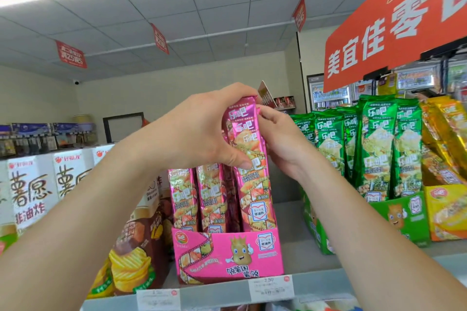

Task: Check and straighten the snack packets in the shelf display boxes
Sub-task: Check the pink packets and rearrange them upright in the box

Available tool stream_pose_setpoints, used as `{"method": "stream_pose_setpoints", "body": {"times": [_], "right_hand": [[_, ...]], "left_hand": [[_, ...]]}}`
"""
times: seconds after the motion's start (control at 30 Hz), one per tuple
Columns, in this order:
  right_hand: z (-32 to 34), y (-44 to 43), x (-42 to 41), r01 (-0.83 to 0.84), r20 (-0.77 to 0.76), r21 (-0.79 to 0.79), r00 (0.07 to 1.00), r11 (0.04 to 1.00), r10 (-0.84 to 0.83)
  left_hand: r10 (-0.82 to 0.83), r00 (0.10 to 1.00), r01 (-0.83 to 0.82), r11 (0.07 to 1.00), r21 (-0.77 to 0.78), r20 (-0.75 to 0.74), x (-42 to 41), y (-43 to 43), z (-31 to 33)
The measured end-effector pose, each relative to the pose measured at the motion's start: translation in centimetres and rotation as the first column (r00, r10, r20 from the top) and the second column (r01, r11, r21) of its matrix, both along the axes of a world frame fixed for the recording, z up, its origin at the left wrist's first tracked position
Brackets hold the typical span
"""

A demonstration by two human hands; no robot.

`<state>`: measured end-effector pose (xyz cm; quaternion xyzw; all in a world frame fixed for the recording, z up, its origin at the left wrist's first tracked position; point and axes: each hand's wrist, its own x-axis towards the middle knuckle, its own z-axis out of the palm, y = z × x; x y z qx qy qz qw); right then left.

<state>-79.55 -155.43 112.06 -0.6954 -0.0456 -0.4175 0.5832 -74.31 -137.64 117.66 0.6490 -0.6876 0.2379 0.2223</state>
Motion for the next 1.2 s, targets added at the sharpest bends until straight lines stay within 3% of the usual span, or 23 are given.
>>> {"method": "stream_pose_setpoints", "body": {"times": [0.17, 0.33, 0.5, 0.63, 0.73, 0.83, 0.9, 1.03, 1.13, 1.2], "right_hand": [[1.1, 0.5, -0.9, 0.058, 0.058, -0.184, 0.997, 0.981, -0.048], [1.4, 0.2, -1.5, 0.167, -0.020, -0.174, 0.985, 0.970, -0.173], [0.7, 0.0, -1.7, 0.284, -0.071, -0.190, 0.951, 0.940, -0.302], [-0.5, 0.1, -1.5, 0.180, -0.288, -0.015, 0.941, 0.984, -0.177], [-1.0, -0.4, -1.1, 0.178, -0.260, 0.094, 0.954, 0.979, -0.149], [-1.4, -0.2, -1.2, 0.112, -0.178, 0.134, 0.980, 0.985, -0.087], [-1.7, 0.2, -1.6, 0.064, -0.163, 0.110, 0.986, 0.992, -0.045], [-2.9, 0.8, -2.1, 0.026, -0.158, 0.040, 0.987, 0.999, -0.019], [-3.5, 1.8, -2.1, 0.208, -0.078, -0.024, 0.975, 0.978, -0.209], [-3.0, 3.0, -2.3, 0.481, 0.037, -0.180, 0.875, 0.858, -0.483]], "left_hand": [[-0.021, 0.998, 0.024, 0.999, -0.042, 0.054, 0.0, -0.2, -0.5], [0.038, 0.997, -0.035, 0.998, -0.048, 0.067, 0.4, -1.3, -1.7], [0.136, 0.941, -0.115, 0.990, -0.083, 0.309, 0.9, -2.6, -3.1], [0.166, 0.975, -0.175, 0.983, 0.051, 0.149, 1.3, -3.6, -3.8], [0.200, 0.978, -0.205, 0.976, 0.079, 0.065, 1.5, -4.0, -3.5], [0.256, 0.951, -0.273, 0.958, 0.084, 0.176, 1.6, -4.2, -3.7], [0.248, 0.952, -0.273, 0.953, 0.128, 0.180, 1.3, -4.0, -3.4], [0.176, 0.984, -0.178, 0.956, 0.234, 0.030, 1.6, -3.3, -2.0], [0.214, 0.977, -0.209, 0.959, 0.194, -0.005, 2.0, -2.8, -1.5], [0.245, 0.969, -0.245, 0.955, 0.168, 0.021, 2.2, -2.8, -1.2]]}}
